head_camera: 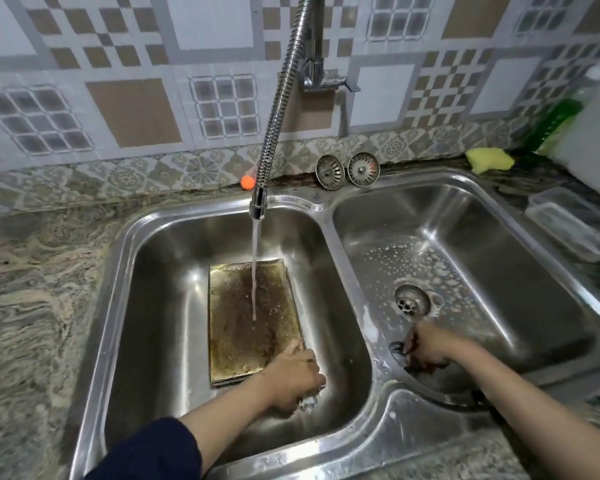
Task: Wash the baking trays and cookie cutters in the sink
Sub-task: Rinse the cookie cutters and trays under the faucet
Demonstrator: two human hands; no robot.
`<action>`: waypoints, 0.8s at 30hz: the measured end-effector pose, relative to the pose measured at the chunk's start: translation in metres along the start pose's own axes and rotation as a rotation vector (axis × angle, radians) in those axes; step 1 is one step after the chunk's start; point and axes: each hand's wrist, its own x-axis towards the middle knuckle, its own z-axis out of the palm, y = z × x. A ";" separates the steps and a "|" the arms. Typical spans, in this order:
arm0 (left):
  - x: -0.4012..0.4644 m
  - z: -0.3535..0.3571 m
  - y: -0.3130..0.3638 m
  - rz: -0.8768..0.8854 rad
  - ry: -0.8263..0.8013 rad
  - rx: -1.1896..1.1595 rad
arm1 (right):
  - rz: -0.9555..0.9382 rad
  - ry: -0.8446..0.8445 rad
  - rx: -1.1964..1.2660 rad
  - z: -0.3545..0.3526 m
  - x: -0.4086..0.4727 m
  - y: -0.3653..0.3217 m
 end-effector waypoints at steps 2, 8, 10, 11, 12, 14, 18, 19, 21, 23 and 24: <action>-0.002 0.001 -0.001 -0.052 0.080 -0.158 | 0.029 0.109 0.011 -0.010 -0.001 0.001; -0.021 -0.025 -0.012 -0.336 0.473 -0.956 | -0.267 0.576 0.306 -0.043 -0.029 -0.030; -0.030 -0.034 -0.018 -0.414 0.589 -1.151 | -0.446 0.549 0.508 -0.046 -0.043 -0.058; -0.033 -0.038 -0.022 -0.451 0.635 -1.202 | -0.536 0.492 0.600 -0.044 -0.046 -0.070; -0.036 -0.041 -0.026 -0.486 0.681 -1.254 | -0.612 0.427 0.658 -0.042 -0.047 -0.083; -0.042 -0.047 -0.035 -0.545 0.751 -1.386 | -0.724 0.351 0.637 -0.035 -0.041 -0.104; -0.052 -0.058 -0.048 -0.564 0.831 -1.564 | -0.845 0.300 0.696 -0.028 -0.020 -0.140; -0.055 -0.060 -0.051 -0.562 0.859 -1.592 | -0.854 0.303 0.736 -0.027 -0.015 -0.147; -0.061 -0.063 -0.058 -0.567 0.912 -1.607 | -0.853 0.320 0.810 -0.026 -0.008 -0.160; -0.065 -0.064 -0.062 -0.578 0.979 -1.595 | -0.848 0.331 0.894 -0.027 -0.004 -0.170; -0.066 -0.063 -0.064 -0.583 1.027 -1.597 | -0.847 0.343 0.926 -0.027 -0.002 -0.174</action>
